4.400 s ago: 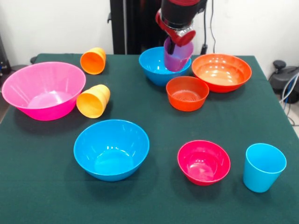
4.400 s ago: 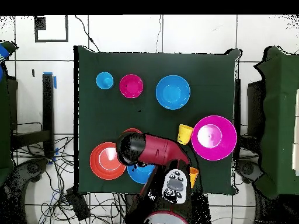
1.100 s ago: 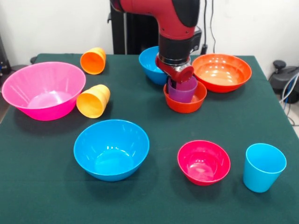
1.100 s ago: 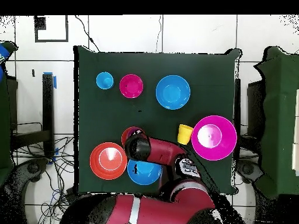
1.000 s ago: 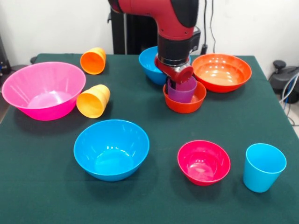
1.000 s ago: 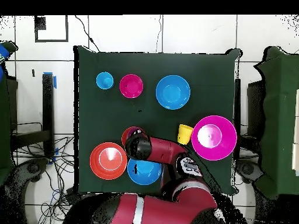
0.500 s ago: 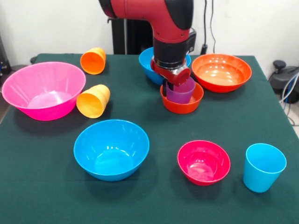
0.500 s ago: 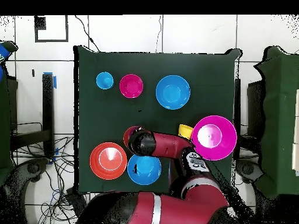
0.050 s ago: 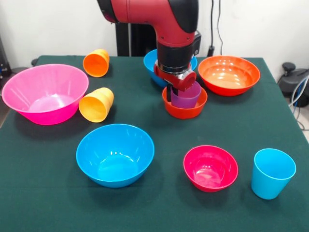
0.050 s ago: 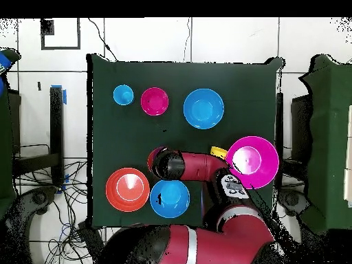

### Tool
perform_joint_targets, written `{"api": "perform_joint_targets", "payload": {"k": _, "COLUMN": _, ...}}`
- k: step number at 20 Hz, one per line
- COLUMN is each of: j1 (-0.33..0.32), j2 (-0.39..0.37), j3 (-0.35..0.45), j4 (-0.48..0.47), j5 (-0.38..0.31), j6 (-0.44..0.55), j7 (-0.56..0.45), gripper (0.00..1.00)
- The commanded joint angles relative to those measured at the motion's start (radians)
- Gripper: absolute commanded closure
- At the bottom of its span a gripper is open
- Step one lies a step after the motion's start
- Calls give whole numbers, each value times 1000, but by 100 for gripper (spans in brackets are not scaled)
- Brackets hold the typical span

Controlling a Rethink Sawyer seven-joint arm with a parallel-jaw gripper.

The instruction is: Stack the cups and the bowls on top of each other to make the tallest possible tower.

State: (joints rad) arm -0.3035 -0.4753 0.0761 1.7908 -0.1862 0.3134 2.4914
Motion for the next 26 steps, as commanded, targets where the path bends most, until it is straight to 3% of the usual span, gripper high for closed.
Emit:
{"api": "perform_joint_targets", "payload": {"k": 1, "j1": -28, "j2": 107, "j3": 72, "j4": -180, "j5": -74, "j6": 2, "j7": -106, "gripper": 100}}
{"api": "perform_joint_targets", "payload": {"k": 26, "j1": -42, "j2": 97, "j3": 87, "j4": -198, "j5": -121, "j6": 69, "j7": -117, "gripper": 100}}
